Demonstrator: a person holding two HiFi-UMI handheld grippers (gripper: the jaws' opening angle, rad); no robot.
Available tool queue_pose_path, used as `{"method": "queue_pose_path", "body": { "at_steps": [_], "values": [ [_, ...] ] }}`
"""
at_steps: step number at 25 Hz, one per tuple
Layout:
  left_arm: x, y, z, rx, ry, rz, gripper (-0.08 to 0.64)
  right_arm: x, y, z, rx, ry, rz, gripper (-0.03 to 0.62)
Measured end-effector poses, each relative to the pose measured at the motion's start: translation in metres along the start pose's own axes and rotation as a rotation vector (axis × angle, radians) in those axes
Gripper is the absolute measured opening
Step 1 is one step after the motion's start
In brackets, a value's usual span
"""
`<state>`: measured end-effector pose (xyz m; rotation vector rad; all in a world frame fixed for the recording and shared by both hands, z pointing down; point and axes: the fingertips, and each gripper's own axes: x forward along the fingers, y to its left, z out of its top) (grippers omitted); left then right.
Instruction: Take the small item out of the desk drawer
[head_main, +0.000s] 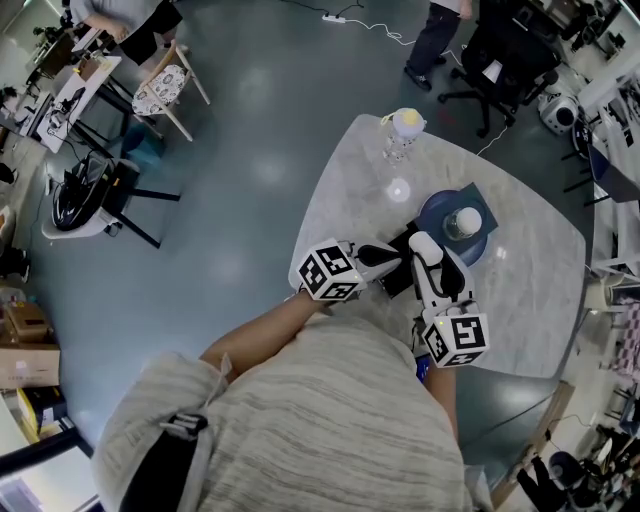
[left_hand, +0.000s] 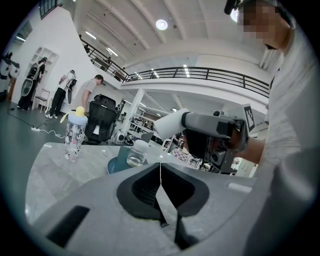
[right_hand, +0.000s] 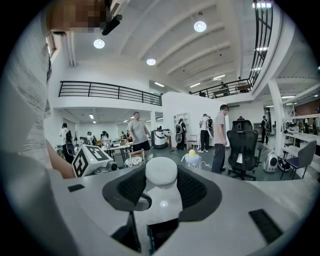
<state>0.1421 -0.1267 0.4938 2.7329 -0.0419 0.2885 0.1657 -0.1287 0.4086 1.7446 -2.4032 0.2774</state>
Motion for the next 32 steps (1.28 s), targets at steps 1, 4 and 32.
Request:
{"method": "queue_pose_path", "body": {
  "at_steps": [1, 4, 32],
  "values": [
    [0.0002, -0.0002, 0.0001, 0.001, 0.000, -0.001, 0.017, -0.0002, 0.0008, 0.0002, -0.002, -0.001, 0.002, 0.195],
    [0.0006, 0.0007, 0.0000, 0.003, -0.001, -0.002, 0.017, 0.0013, 0.0019, -0.0004, -0.015, 0.007, 0.005, 0.193],
    [0.0000, 0.0065, -0.0012, -0.003, 0.007, -0.006, 0.017, 0.0086, -0.0017, -0.0047, -0.013, 0.032, -0.001, 0.190]
  ]
}}
